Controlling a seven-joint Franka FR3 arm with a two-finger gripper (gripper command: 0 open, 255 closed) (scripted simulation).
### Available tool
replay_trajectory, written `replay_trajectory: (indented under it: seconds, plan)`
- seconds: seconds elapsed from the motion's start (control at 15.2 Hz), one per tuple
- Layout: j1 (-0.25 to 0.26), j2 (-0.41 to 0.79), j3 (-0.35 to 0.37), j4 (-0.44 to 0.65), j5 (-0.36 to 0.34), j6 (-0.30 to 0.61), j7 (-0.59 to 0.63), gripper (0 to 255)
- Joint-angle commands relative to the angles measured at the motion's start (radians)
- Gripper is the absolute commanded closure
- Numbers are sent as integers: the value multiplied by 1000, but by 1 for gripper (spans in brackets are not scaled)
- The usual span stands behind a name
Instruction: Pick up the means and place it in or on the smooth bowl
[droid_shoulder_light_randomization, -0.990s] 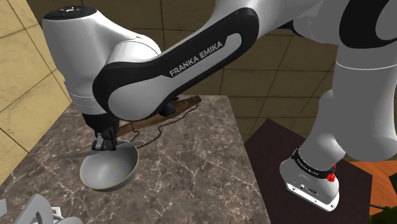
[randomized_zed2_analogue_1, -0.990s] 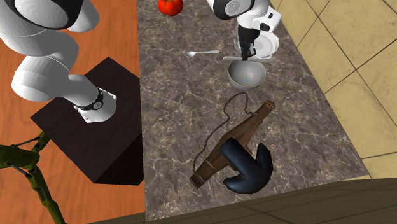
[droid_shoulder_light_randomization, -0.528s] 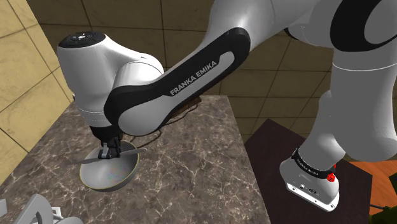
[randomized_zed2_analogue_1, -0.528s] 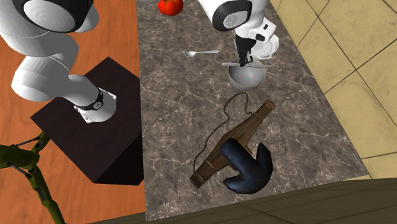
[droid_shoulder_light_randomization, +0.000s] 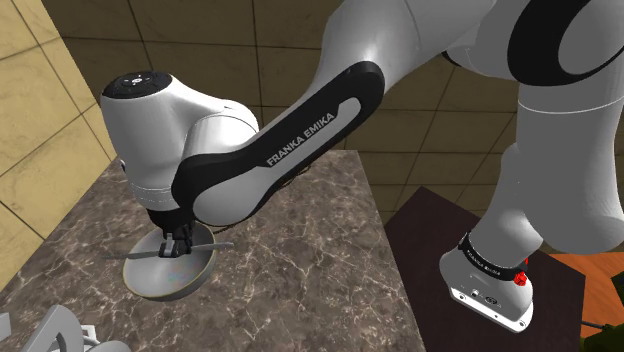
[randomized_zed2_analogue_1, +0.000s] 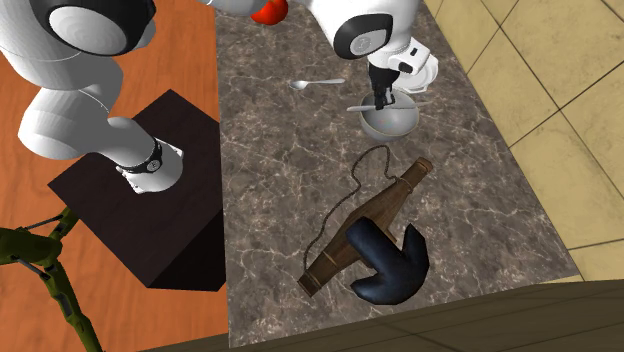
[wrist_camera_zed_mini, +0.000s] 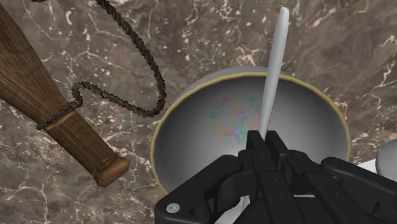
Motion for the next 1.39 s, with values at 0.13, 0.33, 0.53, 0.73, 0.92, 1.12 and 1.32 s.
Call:
replay_trajectory:
  seconds: [0.13, 0.33, 0.53, 0.73, 0.92, 1.12, 1.32]
  plan:
    - [0, 0, 0, -1, 0, 0, 0, 255]
    - [0, 0, 0, -1, 0, 0, 0, 0]
    - [0, 0, 0, -1, 0, 0, 0, 0]
    - [-11, -60, 15, 12, 27, -70, -16, 0]
    - [-13, -75, 19, 18, 34, -90, -21, 0]
    - [-13, -75, 19, 18, 34, -90, -21, 0]
    - [-13, -75, 19, 18, 34, -90, -21, 0]
